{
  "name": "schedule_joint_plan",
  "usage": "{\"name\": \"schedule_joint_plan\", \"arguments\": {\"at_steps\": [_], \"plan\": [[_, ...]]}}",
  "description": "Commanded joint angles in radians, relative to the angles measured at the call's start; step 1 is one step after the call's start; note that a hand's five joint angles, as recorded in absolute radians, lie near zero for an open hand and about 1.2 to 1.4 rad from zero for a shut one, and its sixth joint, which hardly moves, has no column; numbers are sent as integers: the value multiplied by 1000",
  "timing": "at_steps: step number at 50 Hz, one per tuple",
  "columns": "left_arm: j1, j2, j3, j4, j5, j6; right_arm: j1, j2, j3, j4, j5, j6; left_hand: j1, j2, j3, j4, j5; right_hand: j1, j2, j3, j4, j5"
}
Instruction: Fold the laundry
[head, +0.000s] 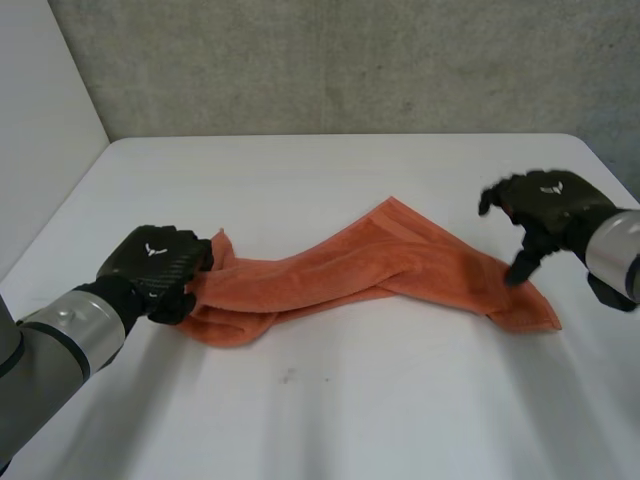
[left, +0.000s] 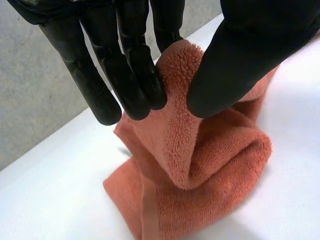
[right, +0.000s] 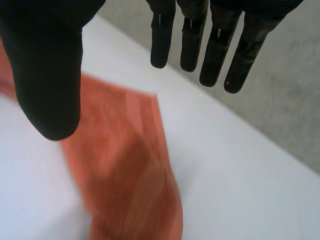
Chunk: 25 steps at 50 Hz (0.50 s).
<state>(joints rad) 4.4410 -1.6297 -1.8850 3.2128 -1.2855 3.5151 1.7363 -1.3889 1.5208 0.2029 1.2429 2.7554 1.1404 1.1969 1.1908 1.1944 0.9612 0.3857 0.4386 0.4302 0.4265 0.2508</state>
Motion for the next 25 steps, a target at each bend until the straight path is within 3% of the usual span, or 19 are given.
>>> {"name": "schedule_joint_plan", "arguments": {"at_steps": [1, 8, 13, 18, 25], "plan": [[-71, 102, 7, -1, 0, 2, 138, 10, -133, -94, -19, 105, 256, 199, 205, 202, 260, -7, -60, -51, -48, -46], [-173, 249, -5, -56, -3, 5, 279, 208, -366, -39, -59, 86, 256, 199, 205, 202, 260, -7, -60, -52, -48, -47], [-227, 284, -5, -111, -29, 7, 330, 442, -575, 157, -183, 1, 256, 199, 205, 202, 260, -4, -57, -49, -45, -44], [-255, 310, -5, -129, -66, 21, 367, 571, -675, 242, -212, -46, 256, 199, 205, 202, 260, 22, -31, -22, -19, -17], [-250, 312, -9, -129, -72, 56, 367, 682, -751, 262, -212, -54, 256, 199, 205, 202, 260, 386, 333, 341, 345, 346]]}}
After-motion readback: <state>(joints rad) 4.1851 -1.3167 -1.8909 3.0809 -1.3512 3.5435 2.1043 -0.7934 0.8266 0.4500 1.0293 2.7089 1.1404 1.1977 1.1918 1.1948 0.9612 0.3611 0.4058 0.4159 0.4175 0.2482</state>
